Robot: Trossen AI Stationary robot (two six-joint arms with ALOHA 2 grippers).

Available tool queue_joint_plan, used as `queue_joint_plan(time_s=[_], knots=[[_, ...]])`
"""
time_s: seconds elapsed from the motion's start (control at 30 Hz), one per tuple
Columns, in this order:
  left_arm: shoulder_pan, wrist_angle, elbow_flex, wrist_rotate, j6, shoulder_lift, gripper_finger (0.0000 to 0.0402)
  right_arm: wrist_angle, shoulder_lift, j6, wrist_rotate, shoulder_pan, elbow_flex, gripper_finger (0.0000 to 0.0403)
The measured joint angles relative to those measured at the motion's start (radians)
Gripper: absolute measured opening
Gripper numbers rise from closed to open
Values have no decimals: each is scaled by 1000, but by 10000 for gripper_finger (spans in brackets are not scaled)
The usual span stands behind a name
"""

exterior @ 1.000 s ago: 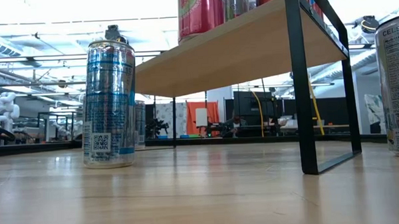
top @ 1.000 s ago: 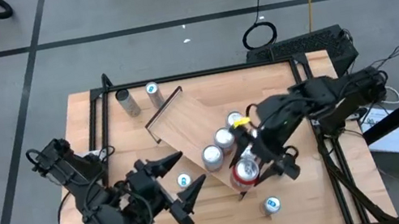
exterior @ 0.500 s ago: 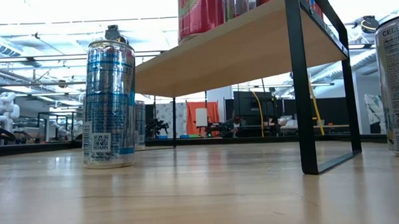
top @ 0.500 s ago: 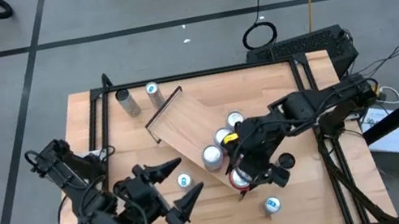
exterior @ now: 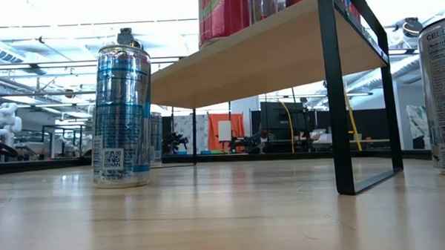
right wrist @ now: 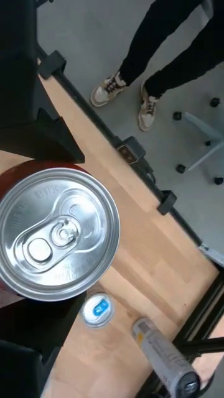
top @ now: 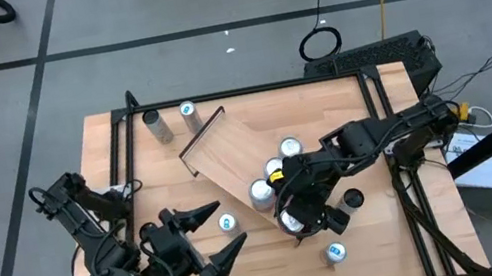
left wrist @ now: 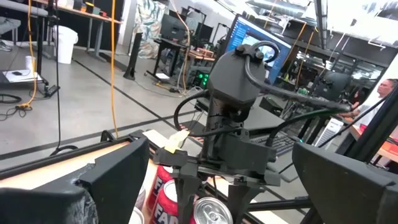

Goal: Place canned beverage on shelf
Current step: Put the red soda can on the shelf aligned with the other red soda can

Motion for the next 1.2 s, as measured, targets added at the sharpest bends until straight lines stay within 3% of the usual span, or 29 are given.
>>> queue_joint_plan(time_s=[1.2], knots=[[-1,-18,0,0,7,0,398,-5,68,-13,14,2,0,277]])
